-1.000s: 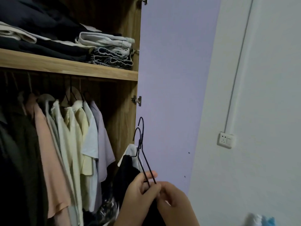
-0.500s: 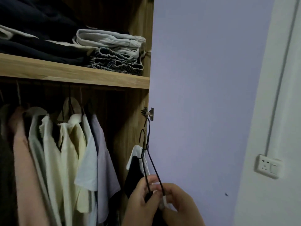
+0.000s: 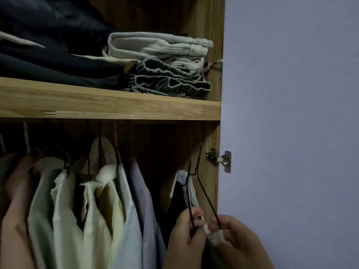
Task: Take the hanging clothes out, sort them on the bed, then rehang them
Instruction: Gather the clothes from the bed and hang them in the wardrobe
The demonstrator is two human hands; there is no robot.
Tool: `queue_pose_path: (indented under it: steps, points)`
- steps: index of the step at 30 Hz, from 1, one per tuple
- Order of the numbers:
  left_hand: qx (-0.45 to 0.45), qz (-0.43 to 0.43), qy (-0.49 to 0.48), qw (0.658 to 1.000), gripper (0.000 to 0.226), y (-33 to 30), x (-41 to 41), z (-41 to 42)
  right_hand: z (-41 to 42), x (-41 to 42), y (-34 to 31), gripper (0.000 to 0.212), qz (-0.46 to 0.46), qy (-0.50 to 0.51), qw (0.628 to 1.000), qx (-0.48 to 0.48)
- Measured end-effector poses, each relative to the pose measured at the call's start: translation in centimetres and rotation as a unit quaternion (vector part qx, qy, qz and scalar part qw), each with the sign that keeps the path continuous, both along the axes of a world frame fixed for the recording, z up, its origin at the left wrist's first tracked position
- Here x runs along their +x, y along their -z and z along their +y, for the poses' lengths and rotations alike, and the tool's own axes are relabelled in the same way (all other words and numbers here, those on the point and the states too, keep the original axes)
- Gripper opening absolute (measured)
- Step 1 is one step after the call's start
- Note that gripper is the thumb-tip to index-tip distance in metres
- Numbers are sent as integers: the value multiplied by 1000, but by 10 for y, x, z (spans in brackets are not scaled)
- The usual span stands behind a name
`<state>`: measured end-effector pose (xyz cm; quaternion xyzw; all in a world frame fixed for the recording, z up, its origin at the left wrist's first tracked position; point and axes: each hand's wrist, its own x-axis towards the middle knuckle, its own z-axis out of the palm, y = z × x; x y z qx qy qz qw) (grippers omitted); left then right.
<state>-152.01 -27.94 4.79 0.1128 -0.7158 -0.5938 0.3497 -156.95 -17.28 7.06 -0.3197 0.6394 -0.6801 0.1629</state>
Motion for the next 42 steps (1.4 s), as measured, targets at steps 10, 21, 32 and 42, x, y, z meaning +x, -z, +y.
queue_pose_path:
  steps: [10,21,32,42]
  points:
    - [-50,-10,-165,985,29,-42,-48,-58,-71,-65,-23,41,117,-78,990,-30]
    - [-116,-73,-326,935,30,-90,-96,-129,-186,-123,-38,33,114,-141,980,-83]
    - [-134,-75,-380,912,45,-89,-93,-145,-261,-151,-33,25,195,-98,975,-44]
    - [-120,-41,-368,921,29,-72,-91,-150,-208,-137,-27,32,271,37,962,-3]
